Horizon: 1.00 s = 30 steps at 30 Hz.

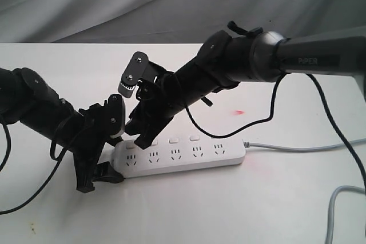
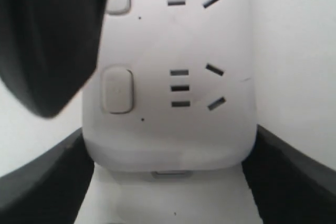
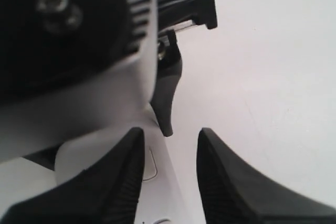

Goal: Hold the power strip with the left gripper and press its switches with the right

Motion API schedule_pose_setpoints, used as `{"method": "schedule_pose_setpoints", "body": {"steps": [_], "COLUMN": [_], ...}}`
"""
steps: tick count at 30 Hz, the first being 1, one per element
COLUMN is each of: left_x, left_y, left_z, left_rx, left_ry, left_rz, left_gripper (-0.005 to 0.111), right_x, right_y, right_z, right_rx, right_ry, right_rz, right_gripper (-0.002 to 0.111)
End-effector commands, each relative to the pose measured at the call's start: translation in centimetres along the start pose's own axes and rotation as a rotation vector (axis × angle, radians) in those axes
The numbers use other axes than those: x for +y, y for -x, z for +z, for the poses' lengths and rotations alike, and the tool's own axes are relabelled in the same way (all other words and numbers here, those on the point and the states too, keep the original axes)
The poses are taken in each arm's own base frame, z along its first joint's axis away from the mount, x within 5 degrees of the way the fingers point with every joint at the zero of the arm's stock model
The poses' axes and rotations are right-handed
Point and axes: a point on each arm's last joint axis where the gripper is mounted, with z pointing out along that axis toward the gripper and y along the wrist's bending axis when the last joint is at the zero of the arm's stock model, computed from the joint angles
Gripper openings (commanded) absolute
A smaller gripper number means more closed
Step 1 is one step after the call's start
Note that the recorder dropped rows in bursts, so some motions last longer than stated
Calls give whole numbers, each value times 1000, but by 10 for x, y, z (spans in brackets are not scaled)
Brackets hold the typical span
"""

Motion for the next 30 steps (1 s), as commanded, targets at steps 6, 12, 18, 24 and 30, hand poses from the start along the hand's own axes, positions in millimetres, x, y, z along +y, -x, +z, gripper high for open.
{"method": "schedule_pose_setpoints", "body": {"steps": [6, 12, 18, 24, 30], "left_x": [-5, -5, -5, -5, -5], "left_y": [-5, -5, -5, -5, -5], "left_z": [7, 7, 7, 7, 7], "left_rx": [28, 28, 28, 28, 28], "left_ry": [-38, -38, -38, -38, -38], "left_rz": [36, 36, 38, 38, 36], "left_gripper": [46, 46, 46, 46, 46], "right_x": [-1, -1, -2, -5, -6], "right_y": [-7, -9, -17, -18, -18], "right_z": [14, 15, 25, 25, 25], "right_rx": [-15, -11, 8, 11, 13], "right_ry": [15, 15, 20, -8, -16], "right_rz": [1, -2, -11, -16, -23], "right_gripper": [32, 32, 32, 32, 32]}}
